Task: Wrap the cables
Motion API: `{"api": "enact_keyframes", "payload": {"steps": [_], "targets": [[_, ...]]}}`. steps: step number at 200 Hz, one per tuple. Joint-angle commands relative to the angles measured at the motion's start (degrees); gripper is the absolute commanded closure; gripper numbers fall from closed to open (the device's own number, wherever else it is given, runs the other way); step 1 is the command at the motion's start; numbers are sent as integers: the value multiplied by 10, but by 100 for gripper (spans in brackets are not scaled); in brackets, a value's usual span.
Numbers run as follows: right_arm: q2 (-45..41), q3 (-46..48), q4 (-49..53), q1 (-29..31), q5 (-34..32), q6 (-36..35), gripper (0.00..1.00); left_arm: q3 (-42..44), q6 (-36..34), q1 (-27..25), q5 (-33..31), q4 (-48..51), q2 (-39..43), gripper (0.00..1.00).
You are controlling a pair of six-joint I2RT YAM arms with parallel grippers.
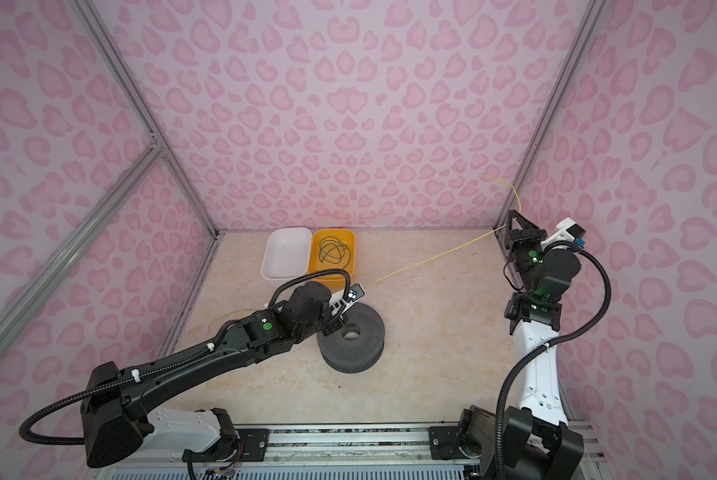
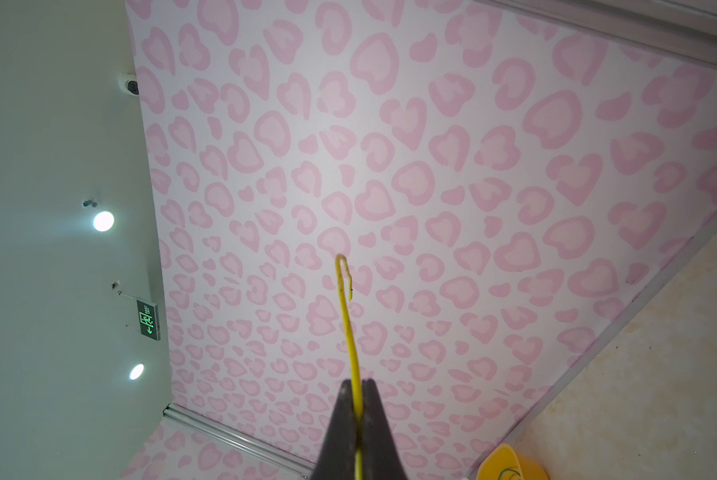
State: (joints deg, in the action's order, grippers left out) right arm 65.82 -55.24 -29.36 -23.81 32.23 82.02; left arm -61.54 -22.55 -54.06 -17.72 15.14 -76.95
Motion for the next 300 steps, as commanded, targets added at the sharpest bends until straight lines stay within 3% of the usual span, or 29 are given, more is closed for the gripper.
{"api": "enact_keyframes", "payload": {"steps": [1, 57, 162, 203, 216, 231, 257, 300], "targets": [[-3, 10, -67, -5, -64, 10, 100, 11, 6, 3, -64, 90, 3, 96], [-23, 86, -90, 6, -72, 10, 100, 14, 14, 3, -81, 99, 16, 97], [-5, 76, -116, -18, -50, 31, 100, 27, 33, 4, -111, 120, 36, 96], [-13, 95, -115, -14, -38, 23, 100, 4, 32, 4, -109, 128, 46, 65], [-18, 100, -107, -7, -37, 13, 100, -6, 31, 4, -110, 129, 52, 48], [-22, 104, -90, 7, -40, -3, 100, -19, 23, 4, -119, 132, 61, 39], [-23, 107, -80, 32, -44, -20, 100, -48, 8, 4, -111, 135, 82, 31], [-27, 107, -70, 63, -46, -36, 100, -118, -17, 0, -93, 145, 70, 31]]}}
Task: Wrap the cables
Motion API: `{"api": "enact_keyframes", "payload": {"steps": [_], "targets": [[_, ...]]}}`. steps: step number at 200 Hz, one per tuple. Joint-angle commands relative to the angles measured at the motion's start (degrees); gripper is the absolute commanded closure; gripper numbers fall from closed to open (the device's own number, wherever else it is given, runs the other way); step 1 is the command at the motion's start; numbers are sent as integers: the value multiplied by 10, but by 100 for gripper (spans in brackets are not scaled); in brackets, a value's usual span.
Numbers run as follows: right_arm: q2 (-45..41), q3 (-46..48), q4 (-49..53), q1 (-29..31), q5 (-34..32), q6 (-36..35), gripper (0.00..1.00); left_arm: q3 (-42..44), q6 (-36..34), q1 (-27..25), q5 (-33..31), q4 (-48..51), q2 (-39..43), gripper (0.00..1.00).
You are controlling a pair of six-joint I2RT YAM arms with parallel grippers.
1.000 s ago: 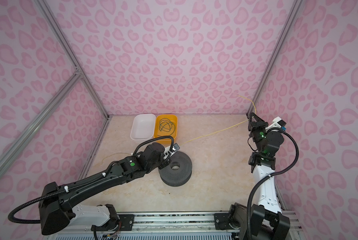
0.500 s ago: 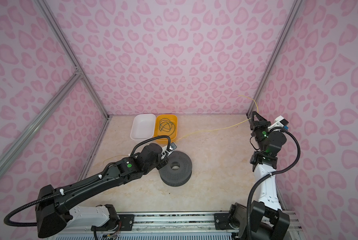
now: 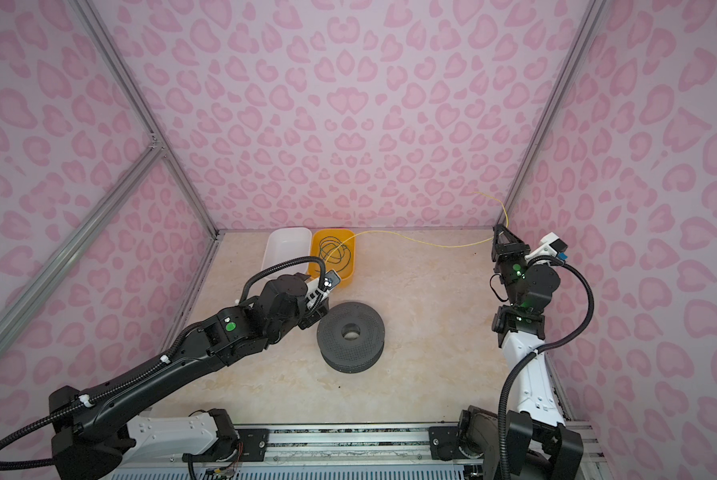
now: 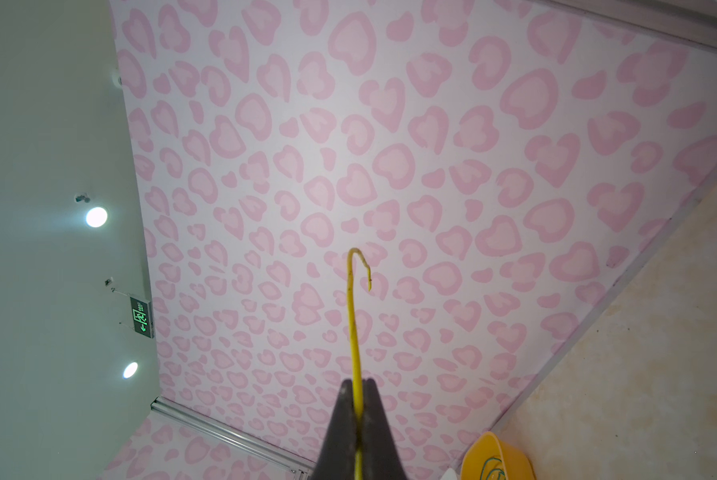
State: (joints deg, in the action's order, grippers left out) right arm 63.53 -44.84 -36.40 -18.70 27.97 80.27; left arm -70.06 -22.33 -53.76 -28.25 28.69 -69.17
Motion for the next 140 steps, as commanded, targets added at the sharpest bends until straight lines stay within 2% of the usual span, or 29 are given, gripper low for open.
{"api": "enact_keyframes", "payload": {"steps": [1, 38, 71, 92, 115, 140], "targets": [[-3, 2, 1, 12, -4, -19, 100, -35, -19, -4, 13, 10, -8, 31], [-26, 3, 30, 41, -5, -46, 100, -137, -16, -29, 88, 0, -53, 35], [-51, 11, 52, 91, -24, -67, 100, -238, -13, -61, 201, -45, -154, 37], [-72, 21, 68, 124, -40, -77, 100, -273, 3, -66, 263, -105, -212, 36], [-94, 25, 91, 161, -59, -92, 100, -297, 0, -69, 282, -163, -264, 36], [-104, 18, 113, 195, -64, -107, 100, -288, -17, -69, 294, -220, -293, 36]]}}
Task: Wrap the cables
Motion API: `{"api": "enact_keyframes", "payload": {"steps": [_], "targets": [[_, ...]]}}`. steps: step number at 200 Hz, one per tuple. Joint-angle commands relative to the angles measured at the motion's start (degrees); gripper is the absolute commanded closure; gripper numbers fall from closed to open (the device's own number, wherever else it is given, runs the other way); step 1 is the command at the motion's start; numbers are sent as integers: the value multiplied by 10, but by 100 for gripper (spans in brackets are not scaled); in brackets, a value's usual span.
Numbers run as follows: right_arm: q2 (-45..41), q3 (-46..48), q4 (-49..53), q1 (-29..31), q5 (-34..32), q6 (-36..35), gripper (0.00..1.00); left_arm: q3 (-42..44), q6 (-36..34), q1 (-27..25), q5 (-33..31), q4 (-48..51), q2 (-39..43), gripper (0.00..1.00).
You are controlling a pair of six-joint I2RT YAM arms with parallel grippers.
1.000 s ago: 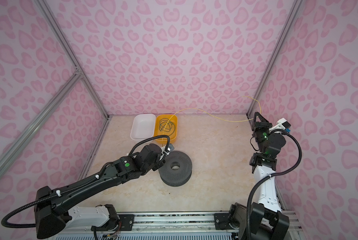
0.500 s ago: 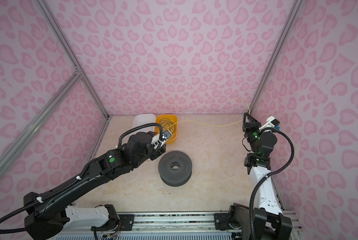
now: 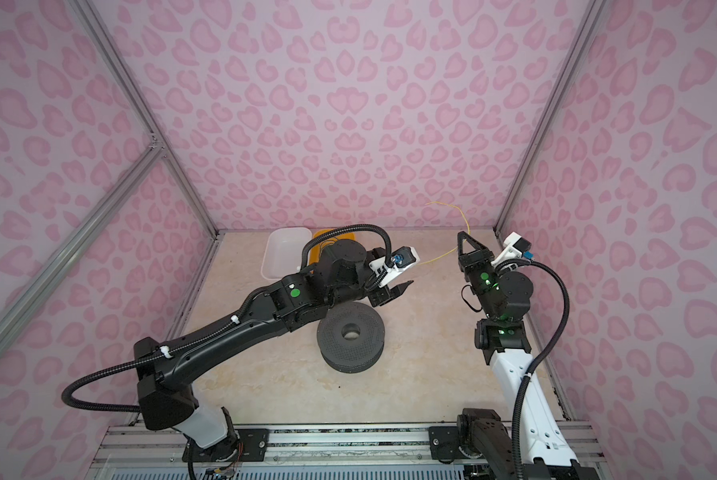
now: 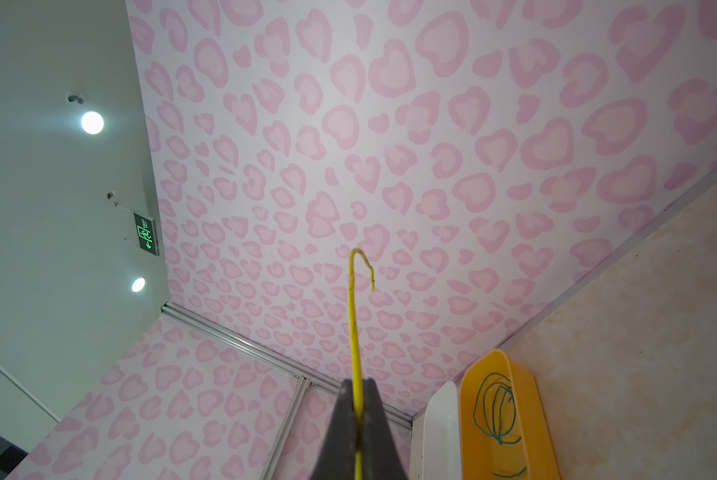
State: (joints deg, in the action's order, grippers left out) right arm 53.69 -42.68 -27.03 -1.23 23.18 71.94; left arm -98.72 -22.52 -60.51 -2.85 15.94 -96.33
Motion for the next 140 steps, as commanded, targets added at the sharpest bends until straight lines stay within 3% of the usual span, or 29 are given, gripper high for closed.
{"api": "enact_keyframes", "payload": {"steps": [1, 41, 72, 92, 140], "targets": [[-6, -4, 20, 21, -16, -24, 100, 0, -15, -1, 40, -96, -23, 36], [-23, 0, 36, 57, -32, -38, 100, 11, -31, -3, 19, -156, -52, 42], [-26, 5, 38, 74, -42, -42, 100, 7, -35, -3, 4, -159, -67, 54], [-26, 6, 40, 82, -46, -46, 100, 13, -25, -3, -15, -169, -70, 69], [-27, 11, 41, 95, -46, -46, 100, 31, -19, -3, -30, -173, -71, 80]]}}
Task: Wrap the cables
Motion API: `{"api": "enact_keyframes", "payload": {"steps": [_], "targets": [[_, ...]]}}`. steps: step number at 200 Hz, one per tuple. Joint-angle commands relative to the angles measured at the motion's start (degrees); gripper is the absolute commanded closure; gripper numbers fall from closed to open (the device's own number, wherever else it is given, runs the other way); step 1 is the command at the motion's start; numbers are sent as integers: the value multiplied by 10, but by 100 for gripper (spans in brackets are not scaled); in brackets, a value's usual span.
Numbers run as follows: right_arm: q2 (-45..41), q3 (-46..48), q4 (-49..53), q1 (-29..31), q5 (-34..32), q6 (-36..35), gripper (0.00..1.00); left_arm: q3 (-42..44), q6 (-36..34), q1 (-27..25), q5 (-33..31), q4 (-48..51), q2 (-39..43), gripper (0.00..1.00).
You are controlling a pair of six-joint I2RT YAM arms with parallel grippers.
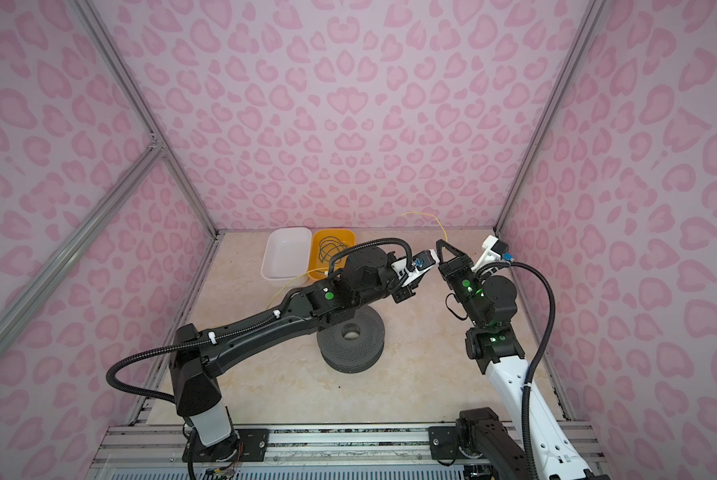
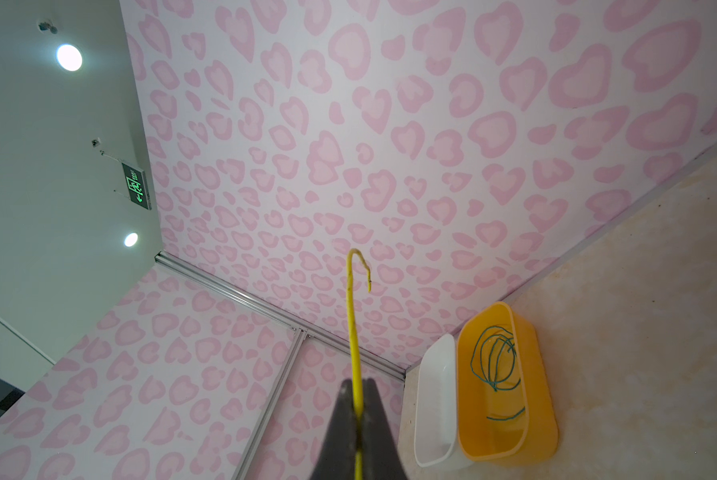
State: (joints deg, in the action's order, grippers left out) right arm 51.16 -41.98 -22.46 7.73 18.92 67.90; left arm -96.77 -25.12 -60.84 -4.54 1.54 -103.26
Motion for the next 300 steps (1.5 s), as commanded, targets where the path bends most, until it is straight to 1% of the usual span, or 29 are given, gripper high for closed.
{"api": "enact_keyframes", "payload": {"steps": [1, 9, 26, 32, 78, 111, 127, 147, 181, 203, 209, 224, 243, 256, 272, 286, 300], "targets": [[-2, 5, -5, 6, -4, -6, 100, 13, 8, 0, -13, -29, -1, 80], [-3, 7, -4, 9, -5, -6, 100, 17, 9, 0, -13, -29, -1, 81], [-6, 11, -2, 14, -5, -6, 100, 29, 14, 0, -21, -35, 1, 94], [-7, 13, -1, 16, -5, -6, 100, 34, 16, 1, -23, -37, 3, 97], [-16, 27, 16, 35, -6, -7, 100, 86, 36, 0, -28, -54, 28, 97], [-34, 28, 50, 34, -8, -25, 99, 126, 42, 1, -22, -65, 54, 97], [-39, 28, 60, 34, -4, -29, 92, 141, 47, 1, -14, -67, 63, 96], [-46, 27, 73, 34, 1, -34, 75, 149, 50, 0, -6, -61, 73, 96], [-62, 1, 136, 34, 3, -77, 54, 176, 52, 0, 2, -61, 98, 96], [-72, -31, 201, 30, -3, -127, 46, 193, 48, 0, 2, -63, 114, 96], [-73, -39, 215, 25, -3, -140, 45, 212, 47, 1, 1, -61, 118, 96], [-68, -68, 252, 5, -4, -176, 41, 213, 41, 0, 1, -50, 122, 96], [-30, -128, 304, -36, 26, -233, 41, 212, 29, 1, 6, -29, 129, 96], [13, -186, 364, -47, 49, -306, 41, 215, 15, 0, 3, -9, 137, 96], [75, -268, 458, -34, 61, -412, 45, 219, -3, 0, -8, 22, 147, 96], [125, -328, 532, -5, 40, -488, 48, 228, -22, -1, -23, 47, 156, 96], [167, -376, 588, 30, 13, -545, 47, 233, -40, -2, -46, 68, 164, 96]]}}
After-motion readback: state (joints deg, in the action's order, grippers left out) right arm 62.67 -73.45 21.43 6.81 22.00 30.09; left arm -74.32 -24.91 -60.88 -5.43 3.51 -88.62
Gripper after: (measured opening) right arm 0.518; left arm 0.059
